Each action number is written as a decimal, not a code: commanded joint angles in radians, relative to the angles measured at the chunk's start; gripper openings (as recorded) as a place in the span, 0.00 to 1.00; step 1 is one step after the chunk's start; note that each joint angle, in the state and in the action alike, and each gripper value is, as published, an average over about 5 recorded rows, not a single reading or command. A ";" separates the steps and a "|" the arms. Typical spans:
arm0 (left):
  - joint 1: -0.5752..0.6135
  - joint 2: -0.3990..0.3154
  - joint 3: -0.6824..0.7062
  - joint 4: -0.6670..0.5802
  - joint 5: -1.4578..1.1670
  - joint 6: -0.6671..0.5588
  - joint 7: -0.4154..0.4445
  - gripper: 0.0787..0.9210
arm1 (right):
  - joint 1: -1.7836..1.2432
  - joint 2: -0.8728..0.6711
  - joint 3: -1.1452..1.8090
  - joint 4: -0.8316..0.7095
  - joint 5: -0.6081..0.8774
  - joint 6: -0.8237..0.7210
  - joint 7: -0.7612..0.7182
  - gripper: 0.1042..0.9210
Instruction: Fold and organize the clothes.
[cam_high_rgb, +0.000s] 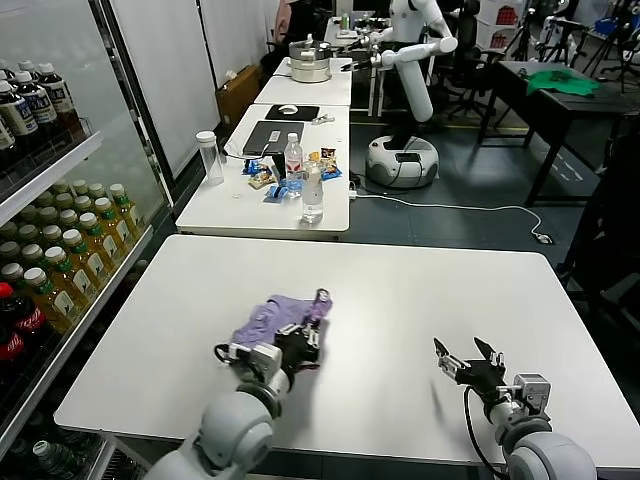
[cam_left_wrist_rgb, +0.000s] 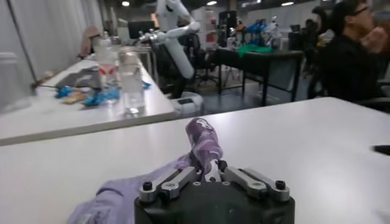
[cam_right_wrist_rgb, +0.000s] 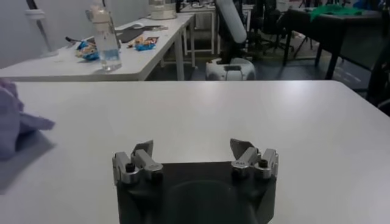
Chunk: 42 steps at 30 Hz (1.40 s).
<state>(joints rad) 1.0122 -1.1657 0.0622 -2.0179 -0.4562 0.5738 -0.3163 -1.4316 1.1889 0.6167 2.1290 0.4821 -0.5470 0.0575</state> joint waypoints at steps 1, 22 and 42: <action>0.030 -0.096 0.098 -0.023 0.024 -0.082 0.017 0.23 | 0.002 -0.007 -0.001 0.013 -0.009 0.008 -0.010 0.88; 0.373 0.025 -0.398 -0.149 0.055 -0.221 0.000 0.88 | 0.061 0.147 -0.311 -0.073 -0.014 0.082 0.108 0.88; 0.423 0.000 -0.433 -0.131 0.063 -0.240 -0.019 0.88 | 0.202 0.306 -0.391 -0.275 0.009 0.112 0.233 0.78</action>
<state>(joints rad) 1.3966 -1.1708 -0.3187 -2.1455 -0.3991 0.3459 -0.3314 -1.2915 1.4357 0.2716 1.9335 0.4742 -0.4432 0.2450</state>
